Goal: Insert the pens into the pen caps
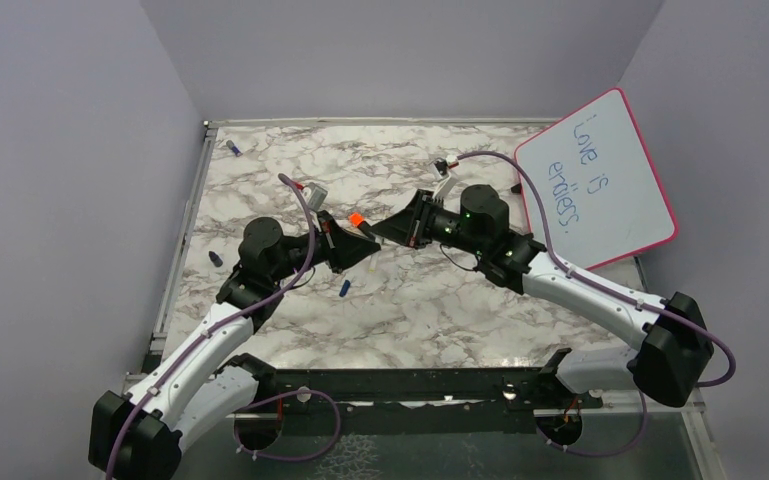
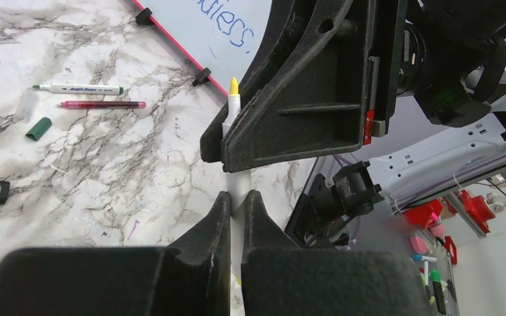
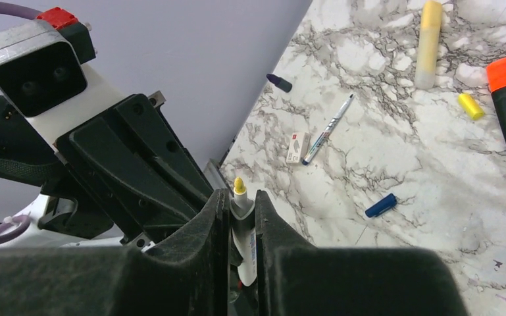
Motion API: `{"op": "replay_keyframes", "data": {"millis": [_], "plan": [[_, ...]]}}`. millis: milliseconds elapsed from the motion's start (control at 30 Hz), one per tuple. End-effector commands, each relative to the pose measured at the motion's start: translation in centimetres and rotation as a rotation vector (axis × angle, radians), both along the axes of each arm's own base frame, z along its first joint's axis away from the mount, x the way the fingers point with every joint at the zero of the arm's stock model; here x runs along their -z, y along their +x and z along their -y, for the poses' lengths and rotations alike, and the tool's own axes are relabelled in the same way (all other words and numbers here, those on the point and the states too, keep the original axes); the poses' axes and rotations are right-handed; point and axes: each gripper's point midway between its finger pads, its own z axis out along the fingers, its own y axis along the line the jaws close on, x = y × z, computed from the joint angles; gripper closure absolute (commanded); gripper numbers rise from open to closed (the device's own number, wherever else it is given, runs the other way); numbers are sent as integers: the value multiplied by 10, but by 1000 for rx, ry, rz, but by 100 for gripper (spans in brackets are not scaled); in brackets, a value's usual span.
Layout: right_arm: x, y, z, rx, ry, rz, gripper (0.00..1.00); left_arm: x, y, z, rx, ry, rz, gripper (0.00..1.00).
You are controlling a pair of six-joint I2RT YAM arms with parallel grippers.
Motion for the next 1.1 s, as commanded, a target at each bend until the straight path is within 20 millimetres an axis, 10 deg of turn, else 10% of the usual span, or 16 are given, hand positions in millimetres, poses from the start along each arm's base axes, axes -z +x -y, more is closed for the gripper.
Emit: {"op": "replay_keyframes", "data": {"millis": [0,100,267,467,567,700,900,1067], "plan": [[-14,-12,-8,-73,66,27,88,-15,-9,3,38,-45,16,84],[-15,-15,-9,-91,92,25,89,-12,-10,3,45,-43,3,65],[-17,-17,-15,-126,116,29,89,-5,-13,6,75,-34,-19,61],[-10,-16,-20,-138,109,21,87,4,-4,2,18,2,-41,98],[-2,-11,-21,-126,67,16,62,13,11,-7,-88,49,-73,100],[18,1,-20,-89,-15,26,36,41,43,-45,-388,188,-168,100],[66,30,-22,-9,-173,50,32,85,63,-148,-968,431,-309,100],[116,64,-33,33,-344,52,32,68,57,-179,-1121,422,-261,100]]}}
